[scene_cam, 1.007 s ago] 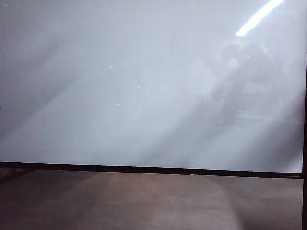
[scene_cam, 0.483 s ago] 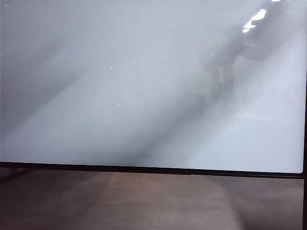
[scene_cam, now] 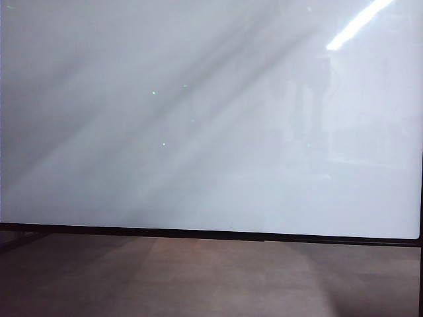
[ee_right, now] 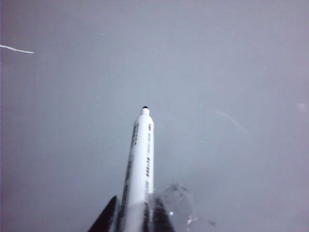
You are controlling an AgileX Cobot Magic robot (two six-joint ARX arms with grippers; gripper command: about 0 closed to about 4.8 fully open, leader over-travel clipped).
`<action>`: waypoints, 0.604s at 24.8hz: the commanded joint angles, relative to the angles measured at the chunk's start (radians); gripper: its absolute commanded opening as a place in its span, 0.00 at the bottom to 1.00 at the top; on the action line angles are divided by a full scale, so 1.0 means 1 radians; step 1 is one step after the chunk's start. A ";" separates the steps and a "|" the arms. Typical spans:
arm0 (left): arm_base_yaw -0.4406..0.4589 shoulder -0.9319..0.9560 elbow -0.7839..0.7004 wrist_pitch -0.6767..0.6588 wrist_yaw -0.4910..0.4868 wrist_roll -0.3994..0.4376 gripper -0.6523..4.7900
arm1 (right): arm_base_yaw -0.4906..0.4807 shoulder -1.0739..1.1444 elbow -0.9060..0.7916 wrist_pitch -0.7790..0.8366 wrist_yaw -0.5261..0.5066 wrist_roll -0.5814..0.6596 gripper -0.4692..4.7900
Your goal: Reach to the right to find the marker pen, pick it up, and write the number 6 on the whiteboard.
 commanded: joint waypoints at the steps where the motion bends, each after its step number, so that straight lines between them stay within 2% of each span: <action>1: 0.000 -0.011 0.004 0.016 0.003 0.002 0.11 | 0.021 0.031 0.013 0.013 0.019 -0.009 0.09; 5: -0.001 -0.017 0.004 0.021 0.004 0.001 0.11 | 0.029 0.089 0.086 0.005 0.045 -0.010 0.09; 6: -0.001 -0.021 0.004 0.021 0.003 0.001 0.11 | 0.042 0.113 0.115 -0.007 0.109 -0.011 0.09; 8: -0.001 -0.024 0.004 0.024 0.003 0.001 0.11 | 0.053 0.151 0.145 -0.017 0.166 -0.015 0.09; 15: 0.000 -0.024 0.004 0.029 -0.004 0.002 0.11 | 0.102 0.244 0.156 0.035 0.164 -0.063 0.09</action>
